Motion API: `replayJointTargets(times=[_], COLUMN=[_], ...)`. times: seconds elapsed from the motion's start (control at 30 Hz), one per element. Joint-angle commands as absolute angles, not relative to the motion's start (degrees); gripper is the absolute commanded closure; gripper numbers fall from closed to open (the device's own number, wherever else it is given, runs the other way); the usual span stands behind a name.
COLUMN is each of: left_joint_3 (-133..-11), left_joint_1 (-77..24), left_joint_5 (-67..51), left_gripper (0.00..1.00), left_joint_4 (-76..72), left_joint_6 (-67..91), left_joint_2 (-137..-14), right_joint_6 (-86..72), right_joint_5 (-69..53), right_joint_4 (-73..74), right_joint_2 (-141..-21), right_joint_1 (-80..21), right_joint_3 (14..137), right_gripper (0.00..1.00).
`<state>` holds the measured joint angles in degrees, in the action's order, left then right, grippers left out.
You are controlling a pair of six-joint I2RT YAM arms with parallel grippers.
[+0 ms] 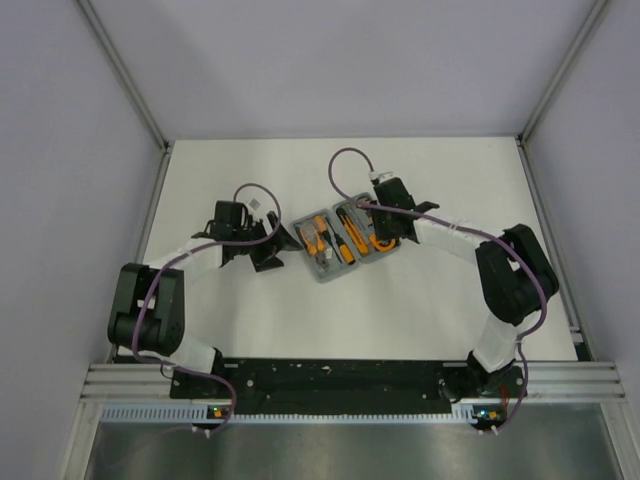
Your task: Pack the tool kit
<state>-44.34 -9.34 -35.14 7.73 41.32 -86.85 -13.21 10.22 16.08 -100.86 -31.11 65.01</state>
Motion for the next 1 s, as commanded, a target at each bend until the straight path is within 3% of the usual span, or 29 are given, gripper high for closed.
replayJointTargets(times=[0.0,0.4,0.63,0.97], left_joint_3=[-45.0,-46.1,-47.2,-52.9], left_joint_1=[-10.4,-11.3,-11.5,-13.6], left_joint_5=[-35.6,-34.0,-33.4,-24.5], left_gripper=[0.13,0.14,0.14,0.14], left_joint_4=[5.4,5.8,5.8,6.4], left_joint_6=[41.7,41.7,41.7,41.1], left_joint_2=[-88.7,-90.3,-90.9,-96.1], right_joint_6=[-14.9,-19.5,-21.1,-15.2], right_joint_5=[11.9,12.5,14.2,12.9], right_joint_4=[26.1,30.8,30.1,24.0], right_joint_2=[-107.0,-112.1,-108.2,-100.5], right_joint_1=[-32.0,-31.9,-31.9,-31.9], right_joint_3=[63.5,64.3,64.6,69.1], right_gripper=[0.66,0.67,0.67,0.44])
